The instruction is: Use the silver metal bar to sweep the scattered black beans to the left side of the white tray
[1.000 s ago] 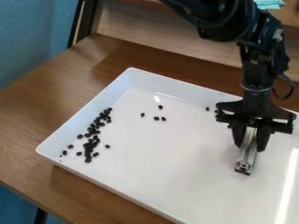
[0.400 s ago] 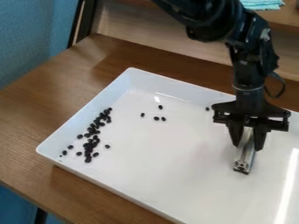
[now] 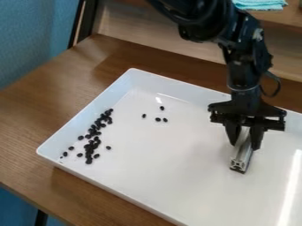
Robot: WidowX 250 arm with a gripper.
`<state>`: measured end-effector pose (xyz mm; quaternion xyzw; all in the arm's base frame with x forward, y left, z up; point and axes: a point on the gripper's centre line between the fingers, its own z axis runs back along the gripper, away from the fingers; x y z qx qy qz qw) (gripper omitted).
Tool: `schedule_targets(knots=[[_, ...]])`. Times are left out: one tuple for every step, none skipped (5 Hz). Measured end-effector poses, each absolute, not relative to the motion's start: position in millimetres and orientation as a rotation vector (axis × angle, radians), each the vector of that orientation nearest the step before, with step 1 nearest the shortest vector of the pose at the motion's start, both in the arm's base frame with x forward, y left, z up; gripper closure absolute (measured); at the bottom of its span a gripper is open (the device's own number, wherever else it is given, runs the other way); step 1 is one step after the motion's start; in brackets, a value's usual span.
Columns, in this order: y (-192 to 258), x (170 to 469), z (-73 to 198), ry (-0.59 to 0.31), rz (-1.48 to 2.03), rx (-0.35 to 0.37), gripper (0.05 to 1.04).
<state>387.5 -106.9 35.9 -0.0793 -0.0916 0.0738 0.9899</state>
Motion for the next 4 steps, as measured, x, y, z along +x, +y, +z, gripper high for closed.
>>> schedule_targets(knots=[[-96.5, 385.5, 36.6, -0.191, 0.167, -0.166, 0.701], [-85.4, 382.6, 36.3, -0.186, 0.194, -0.175, 0.701], [-68.3, 379.9, 37.5, -0.198, 0.227, -0.177, 0.701], [-52.6, 379.3, 36.0, -0.189, 0.217, -0.181, 0.701]])
